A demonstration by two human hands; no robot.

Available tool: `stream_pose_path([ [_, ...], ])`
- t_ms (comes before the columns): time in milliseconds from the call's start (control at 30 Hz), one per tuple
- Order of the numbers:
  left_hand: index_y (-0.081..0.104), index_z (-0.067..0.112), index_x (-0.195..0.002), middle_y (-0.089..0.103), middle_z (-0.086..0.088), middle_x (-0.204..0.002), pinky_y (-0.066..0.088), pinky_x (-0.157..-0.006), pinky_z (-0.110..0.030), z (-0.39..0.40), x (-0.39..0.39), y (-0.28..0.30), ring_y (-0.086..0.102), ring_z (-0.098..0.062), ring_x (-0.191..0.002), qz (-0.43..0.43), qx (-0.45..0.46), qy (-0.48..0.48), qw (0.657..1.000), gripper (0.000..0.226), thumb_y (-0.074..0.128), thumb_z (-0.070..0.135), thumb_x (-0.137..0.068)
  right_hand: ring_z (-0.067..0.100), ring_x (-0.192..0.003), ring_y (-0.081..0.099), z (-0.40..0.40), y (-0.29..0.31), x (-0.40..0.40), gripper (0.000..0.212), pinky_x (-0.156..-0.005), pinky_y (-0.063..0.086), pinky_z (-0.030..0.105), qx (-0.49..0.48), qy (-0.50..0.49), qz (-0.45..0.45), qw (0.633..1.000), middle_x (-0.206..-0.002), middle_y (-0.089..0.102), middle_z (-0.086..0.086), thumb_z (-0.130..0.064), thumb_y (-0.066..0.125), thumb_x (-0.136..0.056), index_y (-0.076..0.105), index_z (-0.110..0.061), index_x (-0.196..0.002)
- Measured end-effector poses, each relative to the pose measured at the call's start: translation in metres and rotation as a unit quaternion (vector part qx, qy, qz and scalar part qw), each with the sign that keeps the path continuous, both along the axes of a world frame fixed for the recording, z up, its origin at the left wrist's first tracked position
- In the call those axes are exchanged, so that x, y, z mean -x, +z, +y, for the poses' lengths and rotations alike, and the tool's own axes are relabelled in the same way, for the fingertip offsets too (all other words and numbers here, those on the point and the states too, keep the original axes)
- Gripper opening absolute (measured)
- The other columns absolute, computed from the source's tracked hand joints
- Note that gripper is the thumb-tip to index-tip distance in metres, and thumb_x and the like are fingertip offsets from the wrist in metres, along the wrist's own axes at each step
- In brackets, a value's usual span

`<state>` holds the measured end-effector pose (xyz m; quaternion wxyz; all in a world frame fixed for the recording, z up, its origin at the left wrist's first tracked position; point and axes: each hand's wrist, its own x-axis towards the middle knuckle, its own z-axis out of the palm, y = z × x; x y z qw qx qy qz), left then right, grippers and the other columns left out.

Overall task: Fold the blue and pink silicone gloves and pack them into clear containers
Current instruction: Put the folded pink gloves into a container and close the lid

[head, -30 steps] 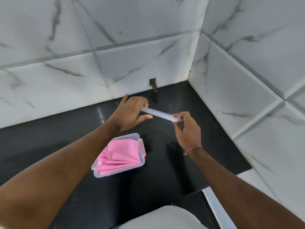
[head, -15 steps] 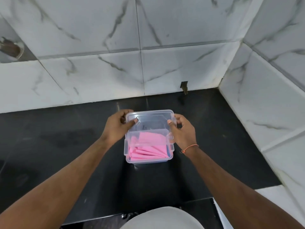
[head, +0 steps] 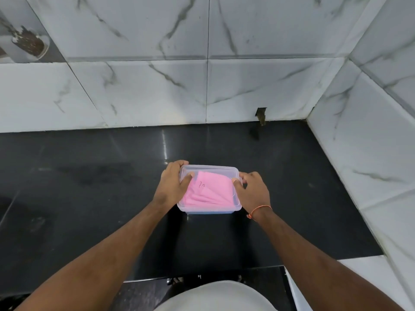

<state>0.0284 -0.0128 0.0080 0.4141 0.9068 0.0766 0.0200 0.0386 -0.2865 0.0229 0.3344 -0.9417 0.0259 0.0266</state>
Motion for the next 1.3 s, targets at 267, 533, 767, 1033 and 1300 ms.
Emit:
stream_pose_path([
  [267,0.049,0.022,-0.153,0.065,0.004,-0.133,0.053,-0.09,-0.028,-0.006,0.004,-0.014,0.066,-0.02,-0.118,0.093,0.019,0.011,0.995,0.05,0.049,0.051,-0.112,0.013,-0.104,0.06,-0.002,-0.009,-0.001,0.039,-0.095,0.054,0.033,-0.032,0.006,0.046,0.998,-0.123,0.065,-0.001,-0.044,0.055,-0.107,0.064,-0.024,-0.139],
  [533,0.063,0.024,-0.118,0.073,0.005,-0.112,0.046,-0.068,-0.027,-0.008,0.008,-0.02,0.068,-0.007,-0.093,0.184,0.132,0.124,0.966,0.05,0.048,0.069,-0.105,0.015,-0.098,0.07,-0.001,-0.016,0.003,0.034,-0.08,0.065,0.039,-0.211,-0.078,0.173,0.959,-0.113,0.072,-0.007,-0.058,0.058,-0.101,0.063,-0.032,-0.122],
  [767,0.063,0.035,-0.09,0.072,0.015,-0.088,0.043,-0.057,-0.017,-0.017,0.016,-0.011,0.068,-0.004,-0.078,0.099,0.097,0.198,0.97,0.032,0.069,0.066,-0.097,0.024,-0.1,0.074,-0.009,-0.015,-0.006,0.045,-0.084,0.065,0.052,-0.28,-0.145,0.253,0.915,-0.108,0.077,-0.003,-0.06,0.079,-0.087,0.071,-0.023,-0.111],
  [1033,0.064,0.023,-0.122,0.077,-0.002,-0.116,0.06,-0.075,-0.027,-0.036,0.025,-0.015,0.076,-0.02,-0.105,0.093,0.319,0.213,0.919,0.018,0.069,0.031,-0.108,0.028,-0.127,0.063,0.014,-0.012,0.012,0.055,-0.106,0.056,0.045,-0.184,-0.103,0.134,0.968,-0.144,0.064,0.004,-0.053,0.051,-0.107,0.054,-0.018,-0.149],
  [1300,0.05,0.026,-0.15,0.068,-0.001,-0.138,0.062,-0.098,-0.034,-0.036,0.025,-0.007,0.07,-0.021,-0.124,0.111,0.268,0.142,0.947,0.034,0.049,0.03,-0.117,0.029,-0.137,0.058,0.018,-0.011,0.011,0.057,-0.112,0.049,0.043,-0.136,-0.07,0.115,0.982,-0.154,0.058,0.007,-0.043,0.038,-0.114,0.034,-0.019,-0.165],
])
